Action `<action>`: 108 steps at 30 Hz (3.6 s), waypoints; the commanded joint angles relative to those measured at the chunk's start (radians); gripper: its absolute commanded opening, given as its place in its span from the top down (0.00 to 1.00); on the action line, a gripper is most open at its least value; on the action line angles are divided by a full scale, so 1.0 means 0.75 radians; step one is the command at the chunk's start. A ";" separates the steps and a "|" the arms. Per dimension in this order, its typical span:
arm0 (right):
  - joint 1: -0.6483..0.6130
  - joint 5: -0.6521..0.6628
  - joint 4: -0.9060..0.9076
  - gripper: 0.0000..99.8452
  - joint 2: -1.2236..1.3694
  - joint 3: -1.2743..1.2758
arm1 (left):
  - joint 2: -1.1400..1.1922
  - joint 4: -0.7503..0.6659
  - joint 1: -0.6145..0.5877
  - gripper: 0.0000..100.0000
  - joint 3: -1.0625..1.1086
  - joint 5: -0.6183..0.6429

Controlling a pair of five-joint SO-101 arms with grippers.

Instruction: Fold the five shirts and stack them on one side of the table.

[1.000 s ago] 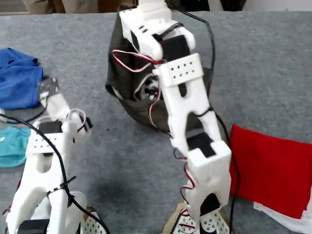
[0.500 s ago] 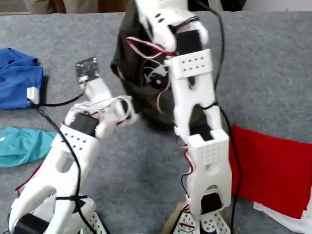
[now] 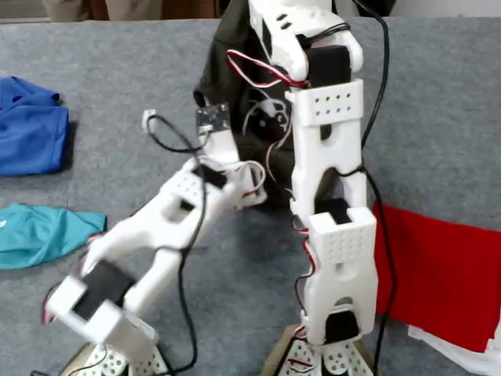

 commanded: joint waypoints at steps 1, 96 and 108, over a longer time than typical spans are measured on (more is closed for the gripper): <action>0.028 0.006 0.004 1.00 -0.007 -0.073 | 0.130 -0.014 -0.053 0.88 -0.178 0.008; 0.519 -0.336 0.018 1.00 0.506 0.126 | 0.234 1.109 -0.186 0.77 -1.338 -0.518; 0.637 -0.333 -0.082 1.00 0.725 -0.007 | 0.234 0.640 0.072 0.80 -0.694 -0.751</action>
